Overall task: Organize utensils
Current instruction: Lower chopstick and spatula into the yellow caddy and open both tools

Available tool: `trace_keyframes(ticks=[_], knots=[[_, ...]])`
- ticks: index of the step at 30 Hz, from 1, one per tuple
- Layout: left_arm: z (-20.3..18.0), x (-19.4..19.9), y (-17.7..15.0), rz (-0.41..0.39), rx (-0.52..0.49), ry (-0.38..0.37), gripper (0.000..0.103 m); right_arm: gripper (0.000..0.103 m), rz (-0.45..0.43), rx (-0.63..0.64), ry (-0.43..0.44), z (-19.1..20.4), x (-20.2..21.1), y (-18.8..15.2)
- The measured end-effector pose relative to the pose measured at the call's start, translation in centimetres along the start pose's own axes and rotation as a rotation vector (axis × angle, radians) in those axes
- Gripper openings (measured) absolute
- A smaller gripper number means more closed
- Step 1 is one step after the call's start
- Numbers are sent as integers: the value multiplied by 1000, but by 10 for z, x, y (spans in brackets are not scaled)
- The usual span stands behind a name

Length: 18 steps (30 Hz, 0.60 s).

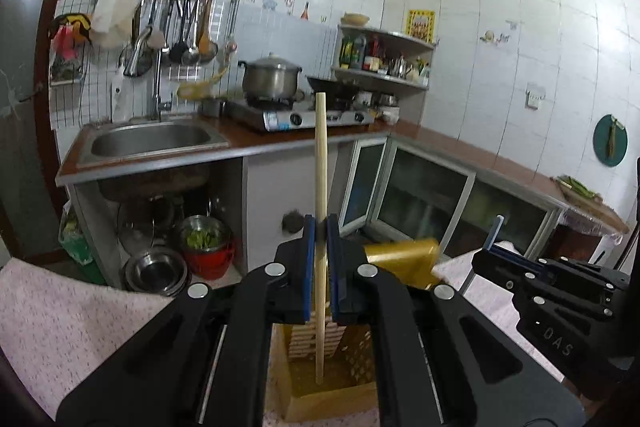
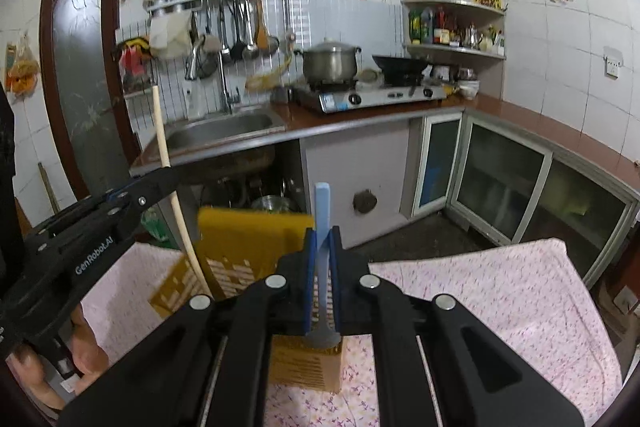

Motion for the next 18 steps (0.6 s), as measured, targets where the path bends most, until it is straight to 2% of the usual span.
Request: trace_keyframes(ticks=[5,7,9,11,13,14,16,17,18], knots=[[9,-2,-15,42,19,8,6,7,33,6,9,2,-10,-16],[10,-1,-17,63,19,12,18,8,47,-5,25,2,-9,-18],[13,5,-18,70,28,24,43,8,54,-7,19,1,-5,-19],[15,19,-14,71,27,51,57,8,55,-11,19,0,6,-18],[16,34,-13,79,29,52,63,10,57,-19,20,-4,21,-19],[15,43,-13,90,25,57,68,14,58,-19,14,-6,28,-22],[16,64,-17,96,17,71,80,53,53,-15,-12,-11,46,-29],[18,76,-20,101,13,83,89,57,46,-11,-22,-12,54,-32],[20,87,-25,110,13,95,92,57,46,1,-38,-14,63,-38]])
Point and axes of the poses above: each gripper's, at about its wrist camera, not at the fingertips, and x roughly against the way its jaws point, z to its left, y to its top, the point moved 5 cm from there along -x, roughly the way its jaws point, and after that the axes turned 9 degrees about -y, right-handed, at the moved point
